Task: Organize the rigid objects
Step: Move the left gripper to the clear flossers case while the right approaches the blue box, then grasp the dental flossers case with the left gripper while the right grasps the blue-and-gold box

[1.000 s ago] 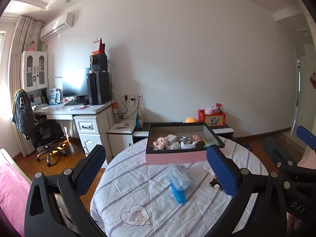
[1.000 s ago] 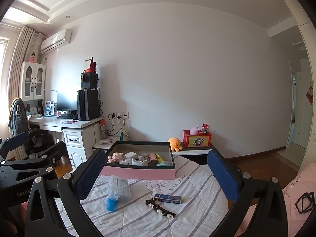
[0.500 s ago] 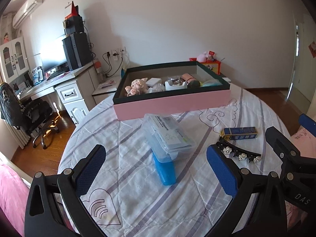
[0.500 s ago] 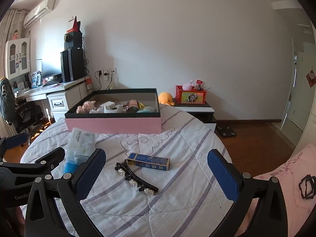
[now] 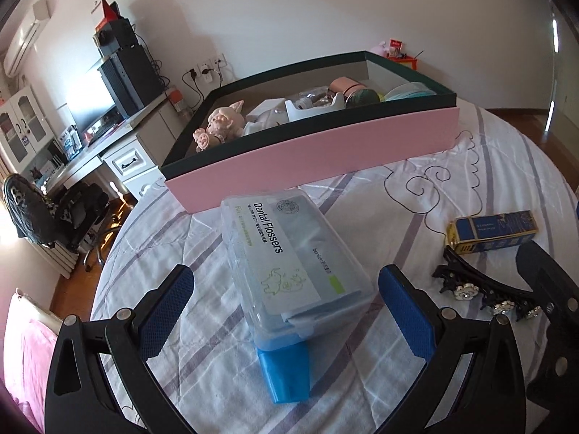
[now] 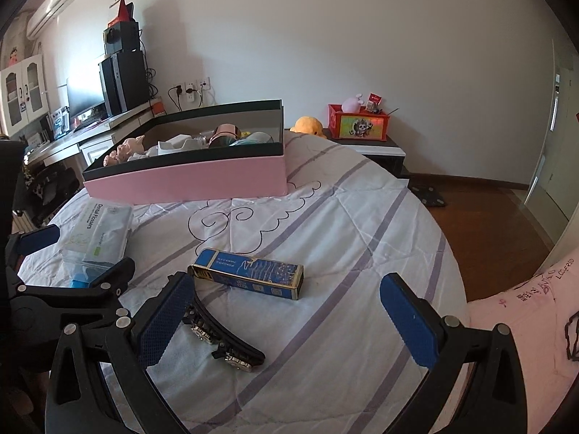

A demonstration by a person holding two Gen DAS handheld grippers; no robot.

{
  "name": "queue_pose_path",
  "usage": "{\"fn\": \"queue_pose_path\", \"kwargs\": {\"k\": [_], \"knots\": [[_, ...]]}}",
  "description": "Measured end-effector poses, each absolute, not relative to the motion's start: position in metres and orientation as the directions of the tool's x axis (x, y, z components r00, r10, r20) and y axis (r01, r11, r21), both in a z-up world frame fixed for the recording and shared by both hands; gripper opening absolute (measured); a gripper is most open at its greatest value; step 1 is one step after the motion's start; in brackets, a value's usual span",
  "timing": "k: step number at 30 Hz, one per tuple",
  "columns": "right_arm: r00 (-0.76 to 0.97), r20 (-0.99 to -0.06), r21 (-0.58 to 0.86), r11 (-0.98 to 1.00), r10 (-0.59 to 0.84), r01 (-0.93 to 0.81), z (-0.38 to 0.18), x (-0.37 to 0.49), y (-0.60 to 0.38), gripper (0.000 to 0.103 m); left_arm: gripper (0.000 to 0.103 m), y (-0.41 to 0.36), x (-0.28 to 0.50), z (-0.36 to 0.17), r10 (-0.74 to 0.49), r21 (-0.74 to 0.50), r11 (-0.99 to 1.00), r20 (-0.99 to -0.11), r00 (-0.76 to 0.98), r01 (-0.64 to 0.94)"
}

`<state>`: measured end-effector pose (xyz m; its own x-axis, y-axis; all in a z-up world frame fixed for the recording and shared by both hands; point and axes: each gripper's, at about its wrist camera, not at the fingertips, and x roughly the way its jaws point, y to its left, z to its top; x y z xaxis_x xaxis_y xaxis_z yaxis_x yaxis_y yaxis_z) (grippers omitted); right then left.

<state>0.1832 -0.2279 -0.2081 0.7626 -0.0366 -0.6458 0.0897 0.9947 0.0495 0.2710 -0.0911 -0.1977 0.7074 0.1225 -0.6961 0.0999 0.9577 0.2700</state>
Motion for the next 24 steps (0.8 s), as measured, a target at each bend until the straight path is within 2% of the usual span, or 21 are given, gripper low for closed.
{"fn": "queue_pose_path", "kwargs": {"k": [6, 8, 9, 10, 14, 17, 22, 23, 24], "knots": [[0.74, -0.671, 0.049, 0.995, -0.034, 0.09, -0.212, 0.189, -0.229, 0.103, 0.102, -0.079, 0.291, -0.209, 0.118, 0.225, 0.971, -0.747, 0.654, 0.081], [0.732, -0.68, 0.042, 0.994, -0.043, 0.097, -0.212, 0.191, -0.23, 0.103, 0.09, -0.073, 0.292, -0.207, 0.074, 0.177, 0.98, -0.754, 0.652, 0.094], [0.727, -0.684, 0.03, 0.994, -0.058, 0.107, -0.213, 0.192, -0.232, 0.103, 0.074, -0.071, 0.292, -0.206, 0.057, 0.159, 0.983, -0.755, 0.653, 0.097], [0.719, -0.691, 0.019, 0.993, -0.072, 0.117, -0.213, 0.195, -0.235, 0.103, 0.067, -0.07, 0.291, -0.206, 0.044, 0.145, 0.984, -0.756, 0.653, 0.101], [0.674, -0.73, -0.047, 0.992, -0.113, 0.115, -0.219, 0.207, -0.239, 0.103, 0.067, -0.064, 0.287, -0.202, 0.004, 0.112, 0.987, -0.744, 0.668, 0.119], [0.622, -0.779, -0.065, 0.997, -0.076, 0.041, -0.229, 0.22, -0.233, 0.103, 0.066, -0.058, 0.276, -0.194, -0.017, 0.098, 0.987, -0.719, 0.695, 0.126], [0.628, -0.777, -0.095, 0.994, -0.044, -0.048, -0.228, 0.232, -0.22, 0.103, 0.066, -0.043, 0.263, -0.186, -0.048, 0.059, 0.99, -0.709, 0.704, 0.127], [0.625, -0.779, -0.099, 0.993, -0.039, -0.061, -0.228, 0.235, -0.218, 0.102, 0.066, -0.04, 0.261, -0.185, -0.051, 0.058, 0.99, -0.708, 0.704, 0.13], [0.624, -0.781, -0.093, 0.992, -0.021, -0.083, -0.228, 0.237, -0.216, 0.096, 0.066, -0.037, 0.259, -0.184, -0.056, 0.052, 0.99, -0.706, 0.706, 0.13]]}}
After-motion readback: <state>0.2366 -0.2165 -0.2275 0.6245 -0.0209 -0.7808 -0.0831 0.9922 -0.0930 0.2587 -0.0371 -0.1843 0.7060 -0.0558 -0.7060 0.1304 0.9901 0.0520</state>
